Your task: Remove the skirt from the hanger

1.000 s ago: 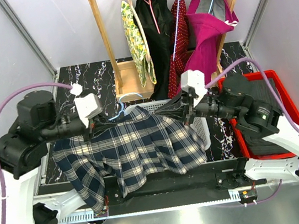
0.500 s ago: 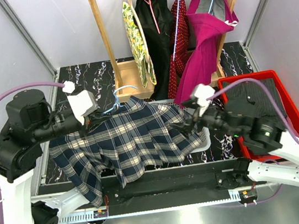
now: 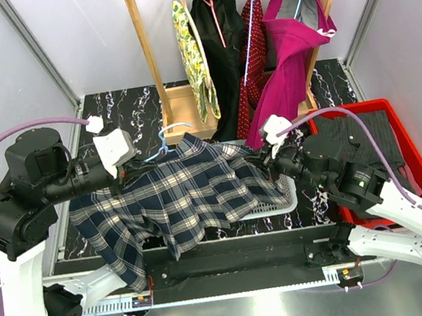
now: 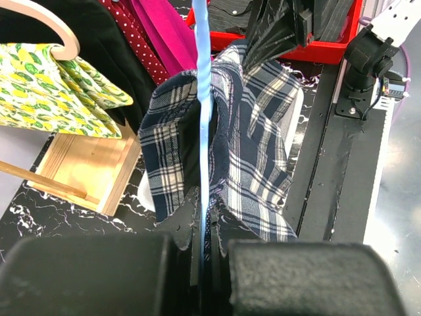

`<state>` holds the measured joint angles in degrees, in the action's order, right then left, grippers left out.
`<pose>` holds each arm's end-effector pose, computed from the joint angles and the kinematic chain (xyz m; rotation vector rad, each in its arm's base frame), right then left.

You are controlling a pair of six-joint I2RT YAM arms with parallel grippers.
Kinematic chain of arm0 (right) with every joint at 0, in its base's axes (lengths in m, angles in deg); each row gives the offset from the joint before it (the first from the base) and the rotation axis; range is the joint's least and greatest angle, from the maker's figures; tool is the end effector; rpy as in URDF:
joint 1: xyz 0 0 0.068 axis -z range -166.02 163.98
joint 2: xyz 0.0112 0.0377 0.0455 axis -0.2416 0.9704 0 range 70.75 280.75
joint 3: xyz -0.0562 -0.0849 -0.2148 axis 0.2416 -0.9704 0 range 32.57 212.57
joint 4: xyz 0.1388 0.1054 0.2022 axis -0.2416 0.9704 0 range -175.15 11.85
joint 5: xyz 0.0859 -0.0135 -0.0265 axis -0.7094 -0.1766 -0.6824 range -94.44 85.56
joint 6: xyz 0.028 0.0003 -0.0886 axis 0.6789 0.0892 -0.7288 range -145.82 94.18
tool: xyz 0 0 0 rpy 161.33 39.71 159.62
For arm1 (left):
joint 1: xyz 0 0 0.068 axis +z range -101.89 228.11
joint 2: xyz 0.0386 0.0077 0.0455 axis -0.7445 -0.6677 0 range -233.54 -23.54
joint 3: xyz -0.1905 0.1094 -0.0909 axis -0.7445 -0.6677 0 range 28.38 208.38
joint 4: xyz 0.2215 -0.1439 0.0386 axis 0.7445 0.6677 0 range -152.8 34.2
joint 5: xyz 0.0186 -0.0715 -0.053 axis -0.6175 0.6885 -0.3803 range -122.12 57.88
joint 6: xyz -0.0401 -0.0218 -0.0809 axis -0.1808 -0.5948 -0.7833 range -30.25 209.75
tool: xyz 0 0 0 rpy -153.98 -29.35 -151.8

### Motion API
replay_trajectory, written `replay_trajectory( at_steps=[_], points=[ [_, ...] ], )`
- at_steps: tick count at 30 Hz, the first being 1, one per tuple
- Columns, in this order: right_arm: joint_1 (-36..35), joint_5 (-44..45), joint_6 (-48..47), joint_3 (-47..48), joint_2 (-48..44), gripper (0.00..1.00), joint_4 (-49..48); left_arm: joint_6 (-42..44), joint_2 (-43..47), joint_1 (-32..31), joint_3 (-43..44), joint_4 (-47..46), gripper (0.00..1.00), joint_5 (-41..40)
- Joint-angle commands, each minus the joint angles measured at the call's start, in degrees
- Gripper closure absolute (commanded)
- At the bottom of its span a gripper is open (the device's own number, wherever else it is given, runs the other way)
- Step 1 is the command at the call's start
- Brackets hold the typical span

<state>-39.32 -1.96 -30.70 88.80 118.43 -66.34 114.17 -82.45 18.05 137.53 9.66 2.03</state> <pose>0.1589 0.2071 0.3502 -0.8398 1.5757 0.5762 0.1058 -0.1154 0.4855 1.2196 1.5117 -0.6464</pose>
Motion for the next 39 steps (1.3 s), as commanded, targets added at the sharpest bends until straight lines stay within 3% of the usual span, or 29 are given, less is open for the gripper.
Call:
replay_trajectory(
  at_steps=[1, 5, 12, 18, 23, 26, 27, 30, 32, 33, 39],
  points=[
    [2.06, 7.07, -3.37, 3.27, -2.85, 1.0, -3.07, -0.17, 1.35, 0.09, 2.39, -4.35, 1.0, -0.14],
    [3.72, 22.01, -8.64, 9.41, -1.98, 1.0, -6.92, -0.26, 2.05, 0.09, 0.55, -4.61, 1.0, -0.58],
    [6.28, 31.7, -16.9, 24.7, 1.36, 1.0, -13.79, 0.27, 4.24, 0.09, -4.99, -5.76, 1.0, -2.95],
    [6.45, 39.61, -17.35, 23.67, 1.54, 1.0, -16.17, 0.54, 5.57, 0.09, -7.8, -6.37, 1.0, -4.27],
    [6.45, 34.27, -7.81, 20.24, 4.16, 1.0, -16.0, -2.18, 4.6, 0.09, -8.95, -9.17, 1.0, -1.73],
    [6.54, 24.62, -1.82, 19.02, 8.38, 1.0, -15.64, -6.74, 2.85, 0.09, -9.82, -11.81, 1.0, 3.37],
    [6.54, 17.54, -0.92, 18.22, 9.35, 1.0, -16.25, -9.54, 2.23, 0.09, -9.91, -13.82, 1.0, 4.51],
    [6.54, 10.55, 0.93, 17.07, 13.13, 1.0, -15.13, -11.07, 0.21, 0.09, -8.51, -16.3, 1.0, 3.38],
    [6.54, 10.7, -0.38, 18.21, 15.51, 0.65, -9.88, -10.11, -0.49, 0.09, -6.93, -16.48, 1.0, 0.84],
    [6.54, 11.57, -1.43, 18.48, 15.86, 0.56, -8.1, -8.79, -0.5, 0.09, -6.58, -16.48, 1.0, 0.13],
    [6.54, 13.52, -8.2, 18.3, 8.24, 0.33, -4.05, -2.99, 0.03, 0.01, -9.55, -16.65, 1.0, -11.17]
  ],
)
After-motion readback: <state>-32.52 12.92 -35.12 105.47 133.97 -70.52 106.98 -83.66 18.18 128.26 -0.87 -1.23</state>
